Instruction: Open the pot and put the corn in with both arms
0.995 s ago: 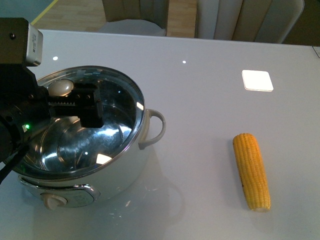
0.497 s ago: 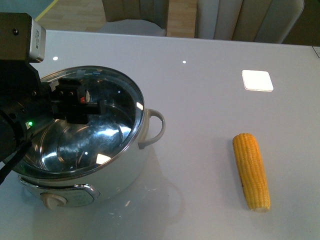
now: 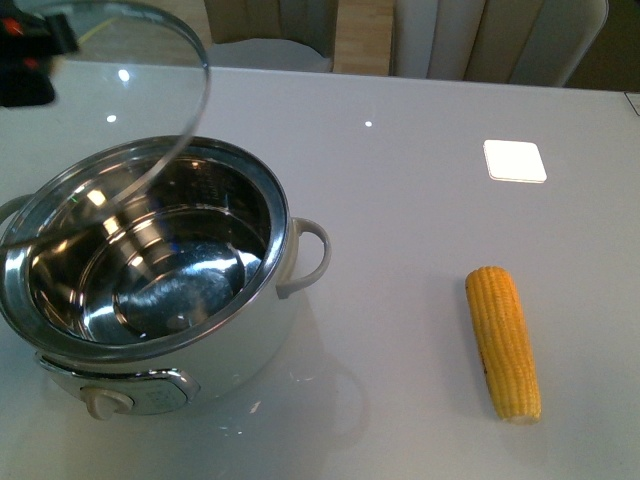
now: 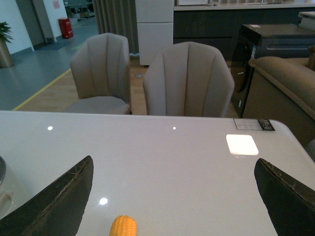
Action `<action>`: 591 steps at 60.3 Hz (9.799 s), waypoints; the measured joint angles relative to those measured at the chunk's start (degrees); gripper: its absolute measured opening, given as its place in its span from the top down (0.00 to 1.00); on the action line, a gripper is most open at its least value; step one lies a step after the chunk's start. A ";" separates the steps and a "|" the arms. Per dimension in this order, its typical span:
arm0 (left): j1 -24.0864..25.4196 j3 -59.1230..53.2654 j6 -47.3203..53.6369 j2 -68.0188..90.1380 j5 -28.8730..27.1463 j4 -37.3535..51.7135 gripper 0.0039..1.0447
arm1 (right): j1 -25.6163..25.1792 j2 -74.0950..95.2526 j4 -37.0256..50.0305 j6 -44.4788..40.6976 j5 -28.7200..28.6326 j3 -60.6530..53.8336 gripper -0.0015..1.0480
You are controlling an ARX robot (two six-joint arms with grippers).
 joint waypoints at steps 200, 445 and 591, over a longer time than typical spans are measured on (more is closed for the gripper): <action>22.75 -6.47 -6.49 -9.27 7.58 8.28 0.06 | 0.00 0.00 0.00 0.00 0.00 0.00 0.08; 9.55 -27.80 5.84 -93.68 8.28 -51.78 0.06 | 19.56 116.13 13.60 12.96 11.85 37.53 0.08; 9.55 -27.80 5.84 -93.68 8.28 -51.78 0.06 | 41.40 124.61 0.72 36.37 -11.37 74.42 0.68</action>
